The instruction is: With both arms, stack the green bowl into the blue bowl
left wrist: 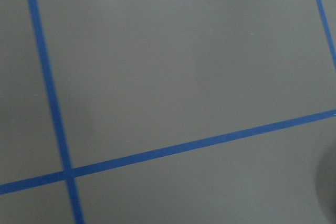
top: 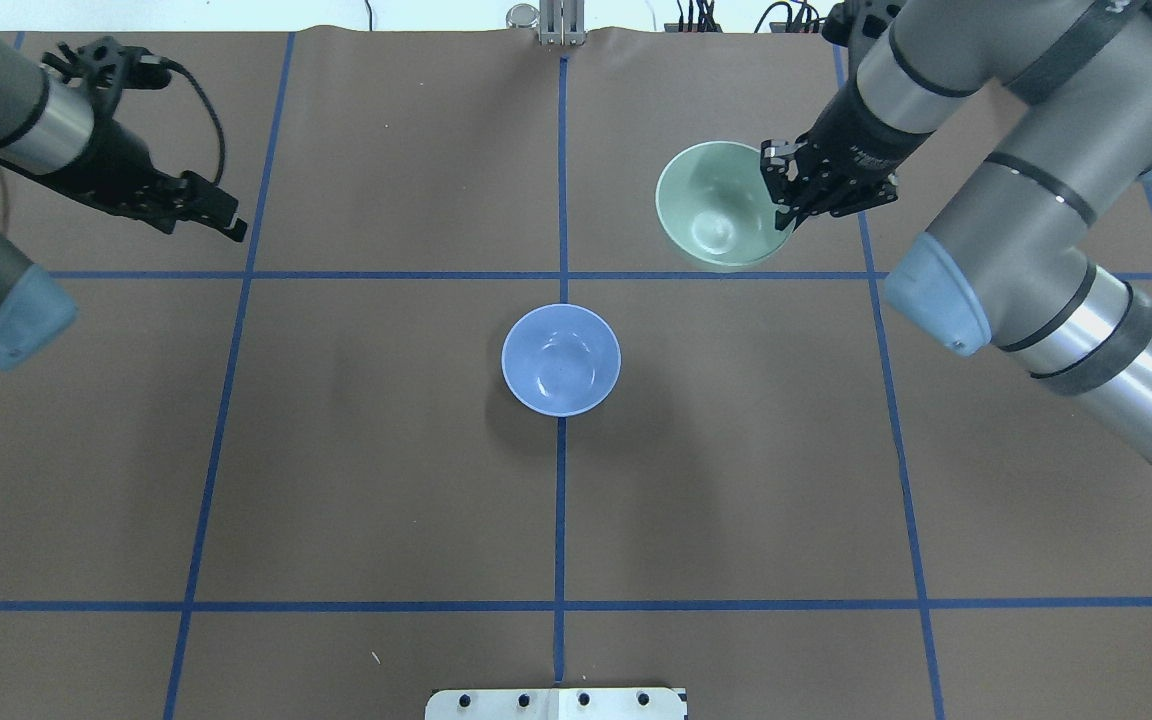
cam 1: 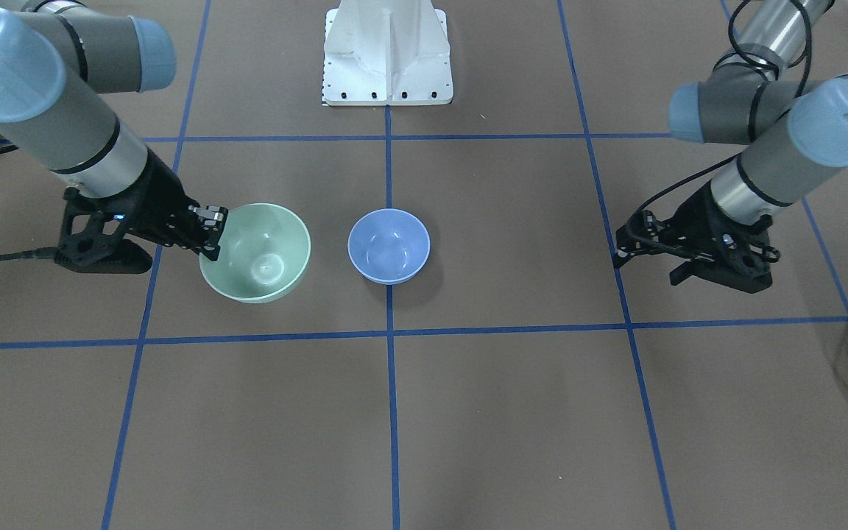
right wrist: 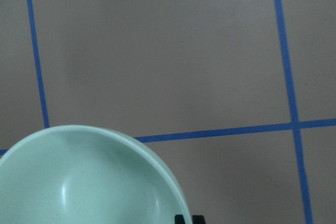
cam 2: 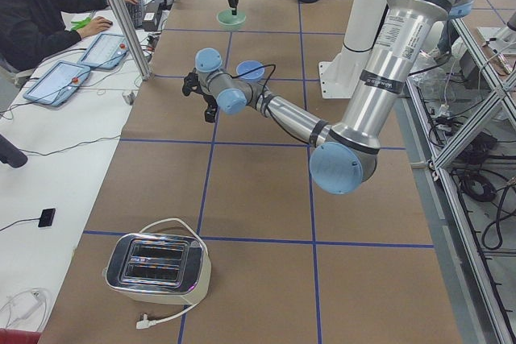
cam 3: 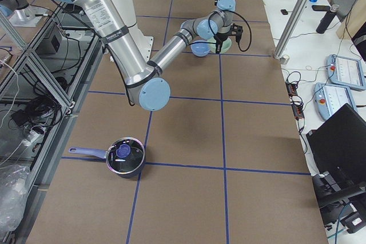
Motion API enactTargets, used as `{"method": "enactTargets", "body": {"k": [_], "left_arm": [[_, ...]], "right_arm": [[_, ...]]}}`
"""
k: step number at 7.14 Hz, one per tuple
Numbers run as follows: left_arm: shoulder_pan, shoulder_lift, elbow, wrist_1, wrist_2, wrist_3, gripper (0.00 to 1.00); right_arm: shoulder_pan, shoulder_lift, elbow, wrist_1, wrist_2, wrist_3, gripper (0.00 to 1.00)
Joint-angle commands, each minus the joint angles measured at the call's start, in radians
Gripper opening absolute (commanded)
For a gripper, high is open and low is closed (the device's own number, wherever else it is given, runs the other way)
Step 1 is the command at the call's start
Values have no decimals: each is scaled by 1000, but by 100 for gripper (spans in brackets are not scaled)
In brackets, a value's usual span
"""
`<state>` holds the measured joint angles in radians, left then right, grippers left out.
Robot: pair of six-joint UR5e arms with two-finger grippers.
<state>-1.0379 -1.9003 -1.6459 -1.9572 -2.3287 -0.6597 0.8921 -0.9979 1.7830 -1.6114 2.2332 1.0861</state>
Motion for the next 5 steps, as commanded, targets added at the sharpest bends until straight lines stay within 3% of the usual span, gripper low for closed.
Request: {"method": "enactTargets", "body": {"k": [1,3,5], "left_arm": [[-69,76,-28,-3,-26,97,98],[-120,183,-106,-2,-53,182,98],[-233,226,-100,0,-113,268,98]], "right_arm": [[-105,18,23,1,-70,73,0],[-201,38,4,89,-170,165,0],[-252,42,-11,93,-216,178,0]]}}
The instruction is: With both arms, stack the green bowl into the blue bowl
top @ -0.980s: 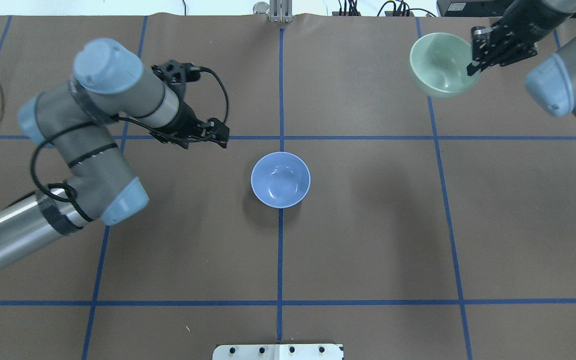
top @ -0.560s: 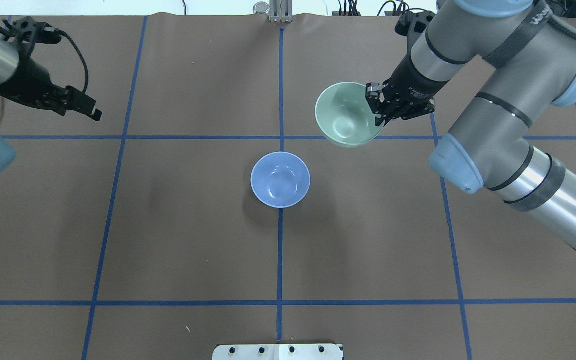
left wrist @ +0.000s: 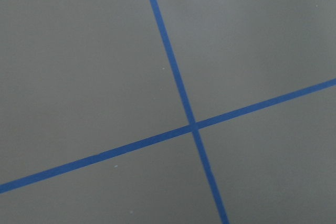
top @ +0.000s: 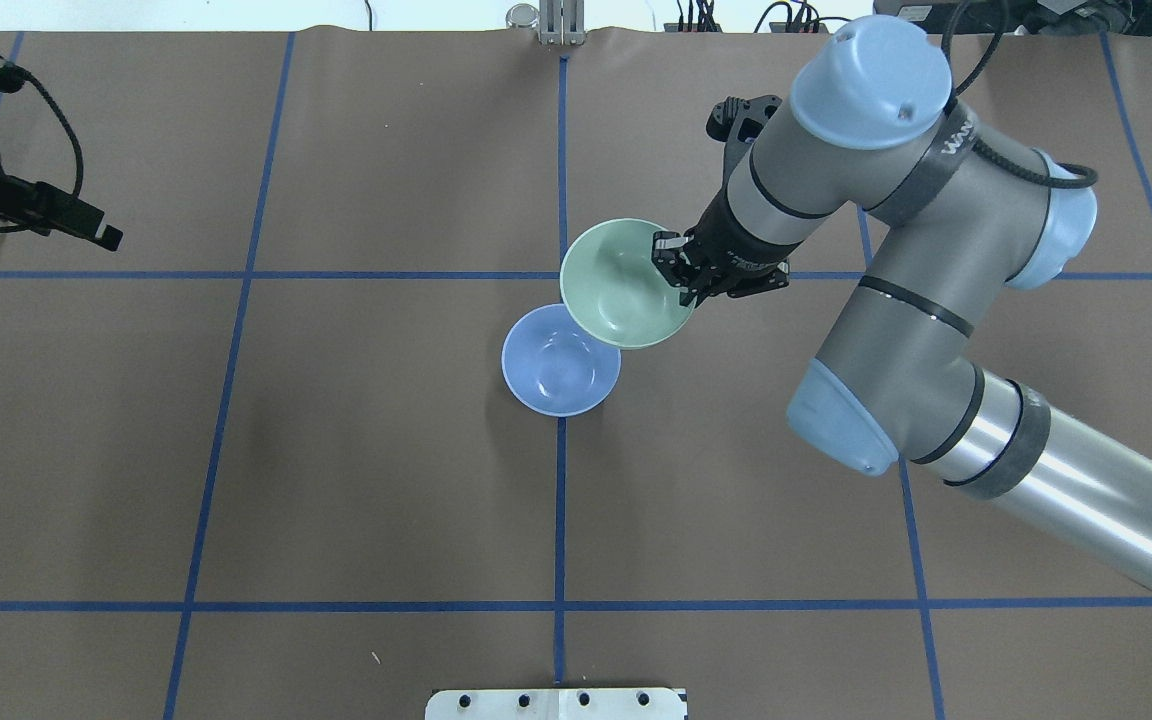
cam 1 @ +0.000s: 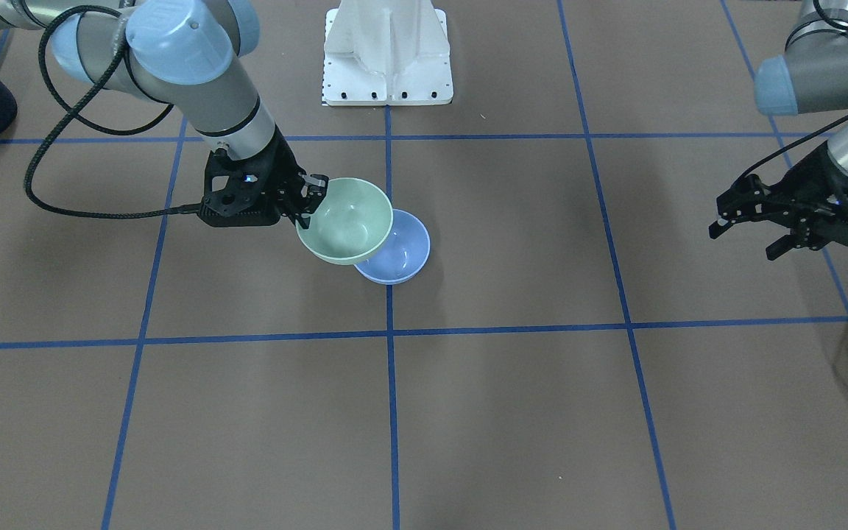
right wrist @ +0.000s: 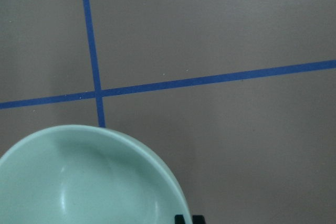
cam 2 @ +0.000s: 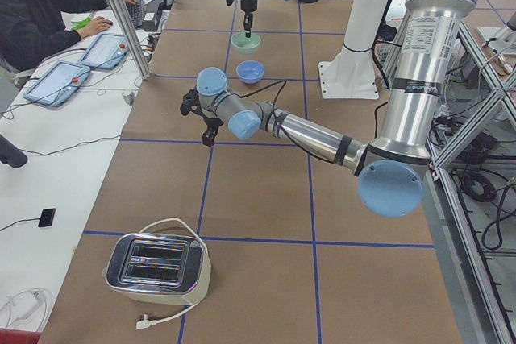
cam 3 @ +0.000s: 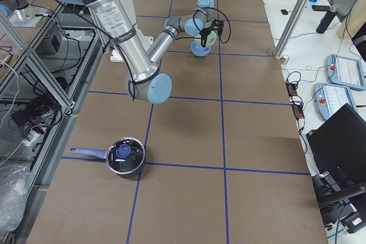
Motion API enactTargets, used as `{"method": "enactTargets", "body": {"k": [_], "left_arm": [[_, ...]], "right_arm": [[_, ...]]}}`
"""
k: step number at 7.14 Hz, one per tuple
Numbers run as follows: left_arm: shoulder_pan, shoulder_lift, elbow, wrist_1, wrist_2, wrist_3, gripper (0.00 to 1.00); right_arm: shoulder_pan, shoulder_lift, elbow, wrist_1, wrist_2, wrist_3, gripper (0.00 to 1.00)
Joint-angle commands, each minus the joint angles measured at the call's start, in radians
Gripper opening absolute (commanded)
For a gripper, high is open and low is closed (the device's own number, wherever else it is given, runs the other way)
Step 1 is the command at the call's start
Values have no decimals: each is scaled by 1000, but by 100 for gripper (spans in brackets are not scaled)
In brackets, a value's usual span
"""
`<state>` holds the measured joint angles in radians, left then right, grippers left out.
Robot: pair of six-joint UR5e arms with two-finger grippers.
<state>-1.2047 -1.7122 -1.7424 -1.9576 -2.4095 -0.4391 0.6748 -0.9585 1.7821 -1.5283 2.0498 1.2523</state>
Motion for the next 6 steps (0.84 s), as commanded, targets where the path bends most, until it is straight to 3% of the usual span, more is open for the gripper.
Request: {"method": "enactTargets", "body": {"k": [1,2,4,6], "left_arm": [[-119,60,0,2,-34,87,98],[-181,74,26,5,-36,162,98],[-303,71,44,148,-40,363,98],[-358,65,49,232,-25,480,98]], "right_arm": [[-55,7,-32,13,-55,12,0],[-58,27,-61,25,-65,13,0],[-60,79,-145,65,-66,22,0],[-60,84,-147,65,-65,22,0]]}}
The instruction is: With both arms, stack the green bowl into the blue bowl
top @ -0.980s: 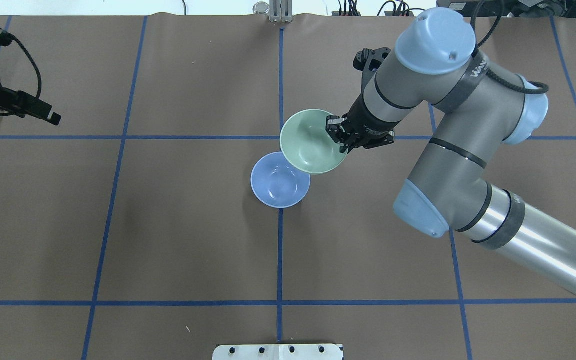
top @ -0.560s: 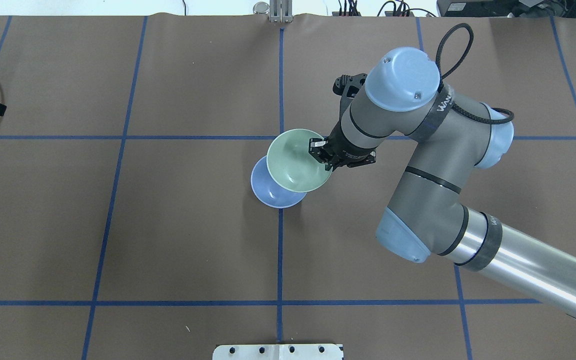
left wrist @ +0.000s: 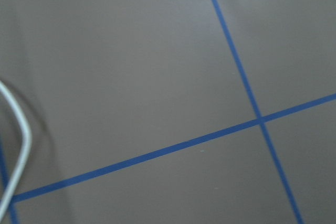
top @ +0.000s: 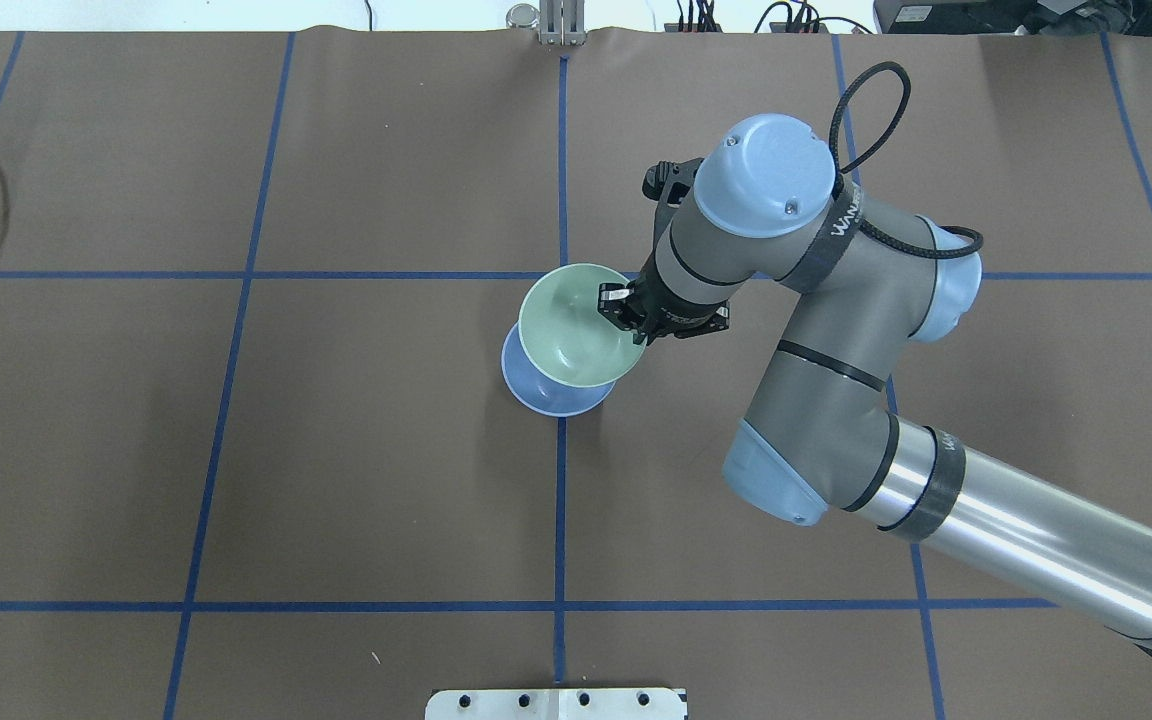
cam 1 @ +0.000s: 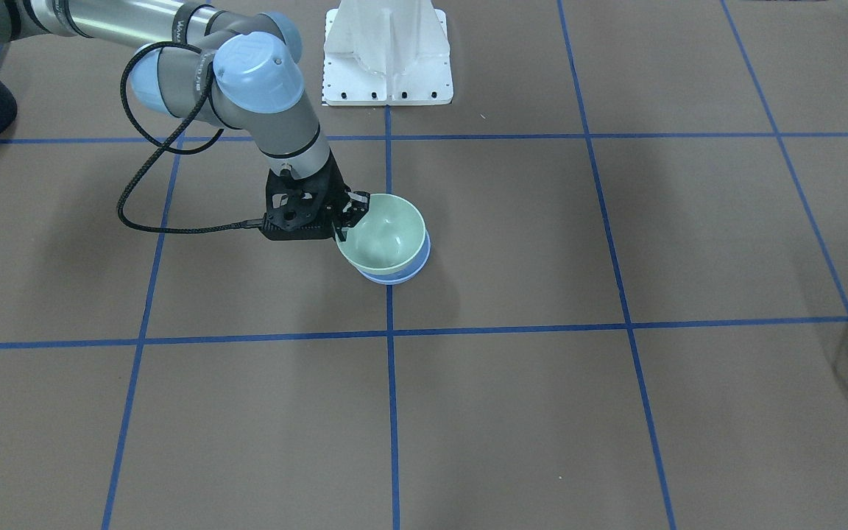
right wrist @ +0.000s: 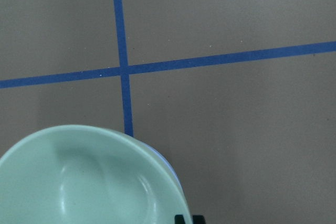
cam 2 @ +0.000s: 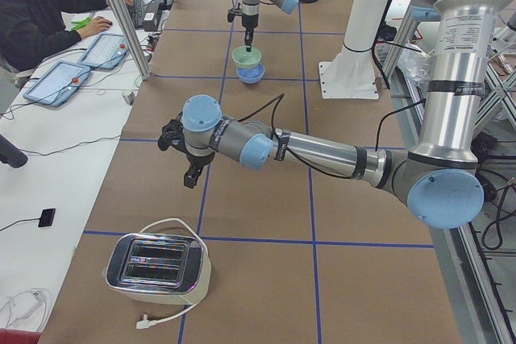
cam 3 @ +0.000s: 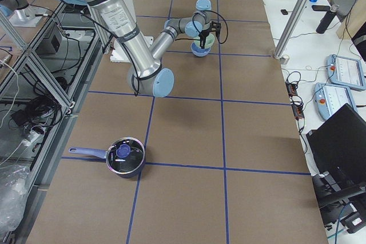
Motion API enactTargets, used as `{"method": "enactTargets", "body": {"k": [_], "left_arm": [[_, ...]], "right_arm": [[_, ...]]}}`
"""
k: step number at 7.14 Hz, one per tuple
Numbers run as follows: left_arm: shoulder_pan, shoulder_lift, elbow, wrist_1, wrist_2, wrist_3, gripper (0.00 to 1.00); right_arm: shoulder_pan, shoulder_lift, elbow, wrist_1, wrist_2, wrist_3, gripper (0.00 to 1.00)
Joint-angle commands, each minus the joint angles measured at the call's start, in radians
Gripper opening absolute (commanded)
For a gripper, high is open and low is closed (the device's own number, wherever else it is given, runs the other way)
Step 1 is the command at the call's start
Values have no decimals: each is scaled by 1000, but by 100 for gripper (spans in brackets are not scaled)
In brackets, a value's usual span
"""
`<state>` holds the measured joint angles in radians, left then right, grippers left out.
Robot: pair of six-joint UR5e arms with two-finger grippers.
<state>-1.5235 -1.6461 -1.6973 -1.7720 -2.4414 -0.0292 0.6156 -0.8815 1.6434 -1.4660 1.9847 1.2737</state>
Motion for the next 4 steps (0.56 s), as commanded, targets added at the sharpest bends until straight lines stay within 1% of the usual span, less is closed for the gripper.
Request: {"method": "enactTargets", "body": {"k": [1,4], "left_arm": [[-41,-1,5,46,7,71,98],[-41,-3,8,46,9,71,98]], "right_arm": [[-2,9,-8,3,0,1,0],[-37,10,-19,4,-1,0,0]]}}
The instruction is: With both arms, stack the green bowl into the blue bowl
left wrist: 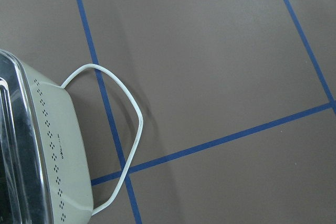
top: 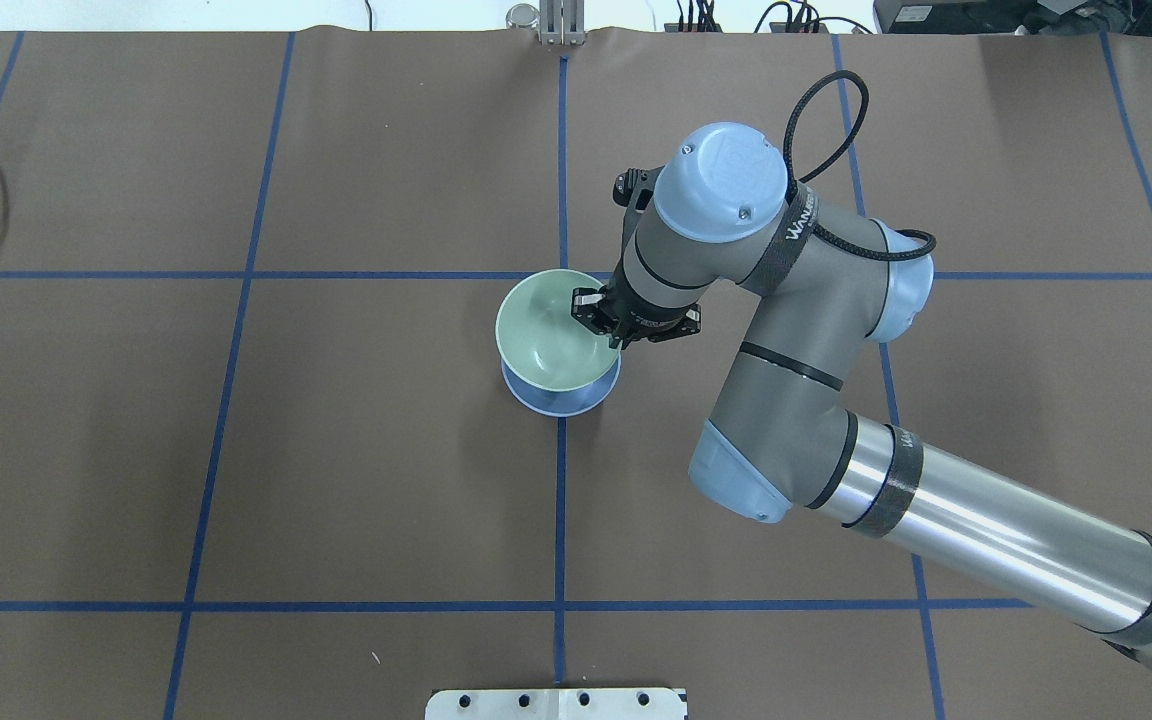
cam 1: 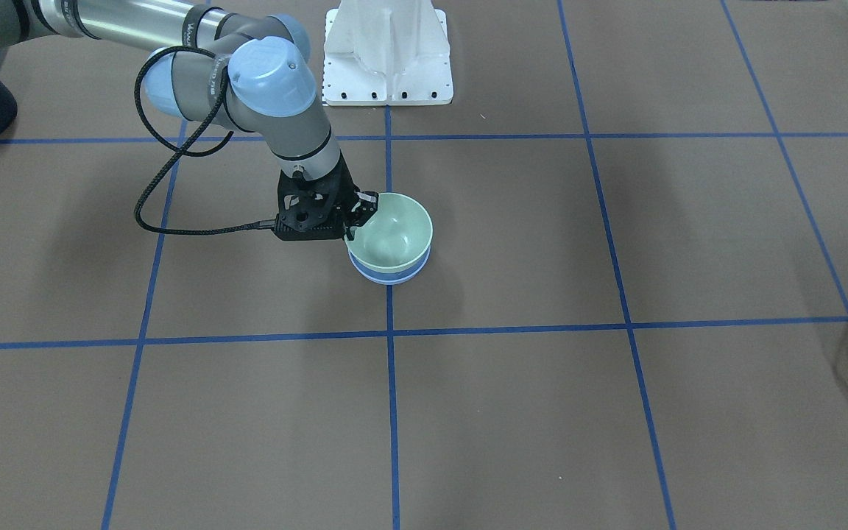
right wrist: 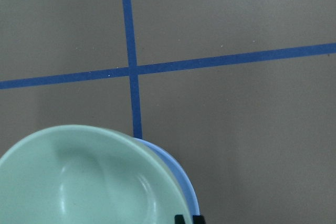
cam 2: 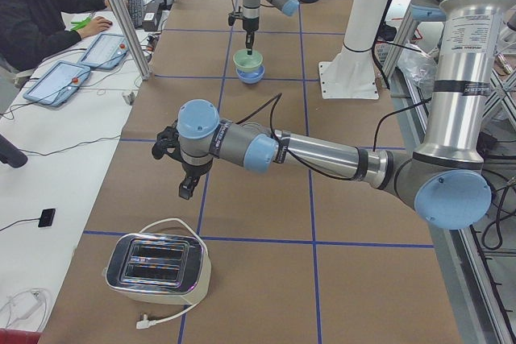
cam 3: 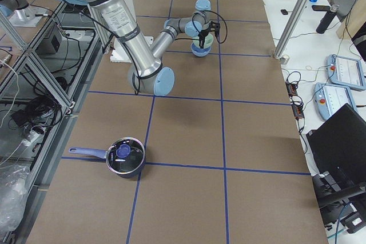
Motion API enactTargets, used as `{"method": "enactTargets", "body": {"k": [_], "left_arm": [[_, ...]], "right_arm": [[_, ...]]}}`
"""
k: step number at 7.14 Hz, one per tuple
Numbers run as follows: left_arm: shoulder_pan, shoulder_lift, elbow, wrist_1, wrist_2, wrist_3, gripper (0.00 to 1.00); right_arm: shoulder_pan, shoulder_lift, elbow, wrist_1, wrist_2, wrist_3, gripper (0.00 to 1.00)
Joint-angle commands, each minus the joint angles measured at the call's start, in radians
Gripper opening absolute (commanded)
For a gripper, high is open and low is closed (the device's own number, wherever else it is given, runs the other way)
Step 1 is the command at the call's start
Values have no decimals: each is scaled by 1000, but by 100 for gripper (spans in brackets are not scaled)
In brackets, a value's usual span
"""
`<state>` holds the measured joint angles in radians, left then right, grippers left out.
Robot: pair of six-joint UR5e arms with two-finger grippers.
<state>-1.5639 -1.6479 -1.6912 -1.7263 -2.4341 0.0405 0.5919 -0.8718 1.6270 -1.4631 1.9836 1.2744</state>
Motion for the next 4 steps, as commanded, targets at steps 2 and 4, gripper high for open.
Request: {"method": "enactTargets", "body": {"k": [2,4], "left_arm": [[-1,-1,2,1,0,1,98],[-1,-1,2,1,0,1,98]], "right_arm": [[-27,-3,-7,1,0,-1,0],[-29,-4,-39,54,-6,-3,0]]}}
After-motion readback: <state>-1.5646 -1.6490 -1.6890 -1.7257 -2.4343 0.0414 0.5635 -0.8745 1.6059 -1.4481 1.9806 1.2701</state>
